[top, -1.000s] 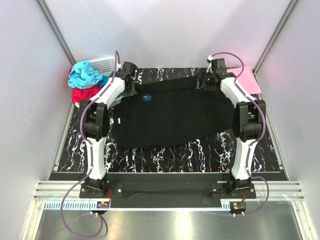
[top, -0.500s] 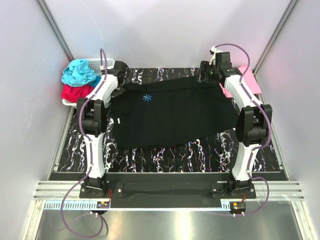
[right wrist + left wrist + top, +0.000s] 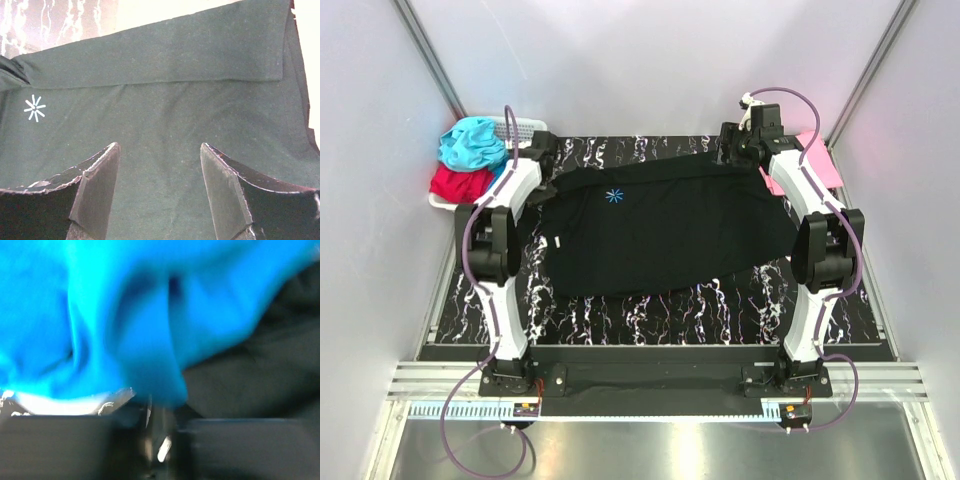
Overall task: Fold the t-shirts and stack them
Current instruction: Flatten the tshirt out
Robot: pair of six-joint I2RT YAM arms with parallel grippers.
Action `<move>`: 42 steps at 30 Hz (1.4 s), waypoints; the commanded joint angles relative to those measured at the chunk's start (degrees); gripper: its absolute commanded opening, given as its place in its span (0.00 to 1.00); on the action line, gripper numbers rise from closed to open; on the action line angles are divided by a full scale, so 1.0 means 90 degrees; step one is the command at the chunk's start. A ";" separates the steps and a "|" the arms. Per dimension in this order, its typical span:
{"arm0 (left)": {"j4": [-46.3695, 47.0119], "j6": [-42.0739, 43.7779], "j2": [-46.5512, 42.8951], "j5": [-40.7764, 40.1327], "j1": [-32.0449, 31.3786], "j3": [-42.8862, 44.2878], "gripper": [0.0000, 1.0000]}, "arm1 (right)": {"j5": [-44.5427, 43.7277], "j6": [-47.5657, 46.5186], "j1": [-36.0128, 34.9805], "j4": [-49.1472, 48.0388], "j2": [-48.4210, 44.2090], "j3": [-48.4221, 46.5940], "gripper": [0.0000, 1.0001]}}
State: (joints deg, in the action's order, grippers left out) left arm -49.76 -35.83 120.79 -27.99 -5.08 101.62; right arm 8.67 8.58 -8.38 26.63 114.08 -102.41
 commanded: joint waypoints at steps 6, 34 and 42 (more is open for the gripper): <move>0.1085 0.0817 -0.1839 0.0492 -0.0373 -0.0355 0.61 | -0.0240 0.0004 -0.0035 0.0117 -0.0030 -0.0018 0.73; 0.0685 0.0545 -0.3627 0.1498 -0.1652 -0.3557 0.55 | -0.2137 0.2278 -0.0123 0.1396 -0.1866 0.2804 0.73; 0.0841 0.0261 -0.3374 0.1391 -0.1896 -0.4133 0.47 | -0.1900 0.2416 -0.0192 0.1435 -0.1710 0.3332 0.57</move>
State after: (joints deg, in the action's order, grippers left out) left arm -44.05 -31.66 88.92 -15.75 -22.11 65.19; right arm -9.43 29.02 -9.45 39.07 97.78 -72.88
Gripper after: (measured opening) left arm 0.472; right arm 0.570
